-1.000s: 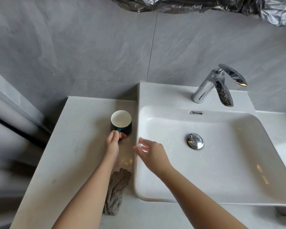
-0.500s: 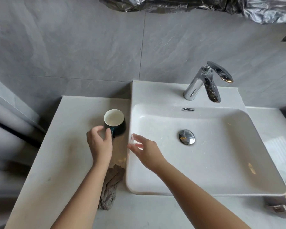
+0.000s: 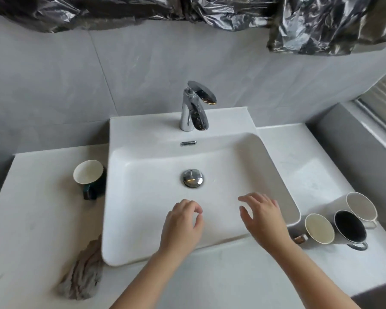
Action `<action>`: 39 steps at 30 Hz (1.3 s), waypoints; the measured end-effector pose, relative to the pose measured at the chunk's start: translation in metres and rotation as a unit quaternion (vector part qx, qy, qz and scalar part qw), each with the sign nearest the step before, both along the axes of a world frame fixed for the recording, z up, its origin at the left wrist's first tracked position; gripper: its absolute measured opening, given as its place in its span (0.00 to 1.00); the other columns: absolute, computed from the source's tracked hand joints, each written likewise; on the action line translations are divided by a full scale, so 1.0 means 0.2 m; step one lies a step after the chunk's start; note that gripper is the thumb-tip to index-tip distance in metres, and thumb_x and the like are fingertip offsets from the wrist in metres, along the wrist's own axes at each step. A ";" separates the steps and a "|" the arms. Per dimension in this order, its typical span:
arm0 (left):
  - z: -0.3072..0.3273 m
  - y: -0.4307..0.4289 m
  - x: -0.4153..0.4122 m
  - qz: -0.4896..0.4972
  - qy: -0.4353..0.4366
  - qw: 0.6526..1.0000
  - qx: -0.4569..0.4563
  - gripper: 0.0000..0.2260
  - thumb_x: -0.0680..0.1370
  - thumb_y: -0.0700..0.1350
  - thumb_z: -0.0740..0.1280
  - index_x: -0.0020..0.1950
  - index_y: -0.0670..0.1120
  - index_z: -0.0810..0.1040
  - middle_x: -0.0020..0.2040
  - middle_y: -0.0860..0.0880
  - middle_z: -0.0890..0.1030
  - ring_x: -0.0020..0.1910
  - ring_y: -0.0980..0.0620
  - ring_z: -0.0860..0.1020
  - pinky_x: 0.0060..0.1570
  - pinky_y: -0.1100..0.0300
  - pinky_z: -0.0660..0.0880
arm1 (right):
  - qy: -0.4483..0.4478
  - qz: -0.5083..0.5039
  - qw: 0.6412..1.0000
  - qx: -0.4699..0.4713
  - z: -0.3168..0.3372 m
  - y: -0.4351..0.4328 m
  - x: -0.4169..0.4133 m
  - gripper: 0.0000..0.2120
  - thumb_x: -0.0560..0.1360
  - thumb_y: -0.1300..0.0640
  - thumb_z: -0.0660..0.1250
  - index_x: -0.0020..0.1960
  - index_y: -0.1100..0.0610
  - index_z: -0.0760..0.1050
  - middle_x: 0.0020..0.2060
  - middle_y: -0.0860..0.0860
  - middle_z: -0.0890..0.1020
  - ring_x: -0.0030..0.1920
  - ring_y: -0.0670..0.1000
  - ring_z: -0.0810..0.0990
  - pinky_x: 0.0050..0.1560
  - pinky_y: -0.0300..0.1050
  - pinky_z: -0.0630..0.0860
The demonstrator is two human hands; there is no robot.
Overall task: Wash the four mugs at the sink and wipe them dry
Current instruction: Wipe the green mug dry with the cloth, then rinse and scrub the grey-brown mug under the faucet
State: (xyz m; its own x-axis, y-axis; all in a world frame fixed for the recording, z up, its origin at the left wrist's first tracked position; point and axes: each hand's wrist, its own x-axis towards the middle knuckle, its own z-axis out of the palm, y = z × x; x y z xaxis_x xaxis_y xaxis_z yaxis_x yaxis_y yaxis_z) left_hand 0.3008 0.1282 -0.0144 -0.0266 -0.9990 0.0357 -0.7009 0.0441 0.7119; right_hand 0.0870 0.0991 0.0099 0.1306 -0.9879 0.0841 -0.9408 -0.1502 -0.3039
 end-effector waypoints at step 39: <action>-0.07 -0.11 -0.73 0.055 -0.151 0.985 0.059 0.08 0.78 0.45 0.60 0.38 0.47 0.68 0.37 0.52 0.73 0.41 0.50 0.72 0.37 0.58 0.65 | 0.211 0.039 0.952 0.220 0.01 -0.22 -0.98 0.30 0.75 0.52 0.66 0.73 0.49 0.60 0.64 0.53 0.67 0.61 0.57 0.70 0.58 0.47 0.71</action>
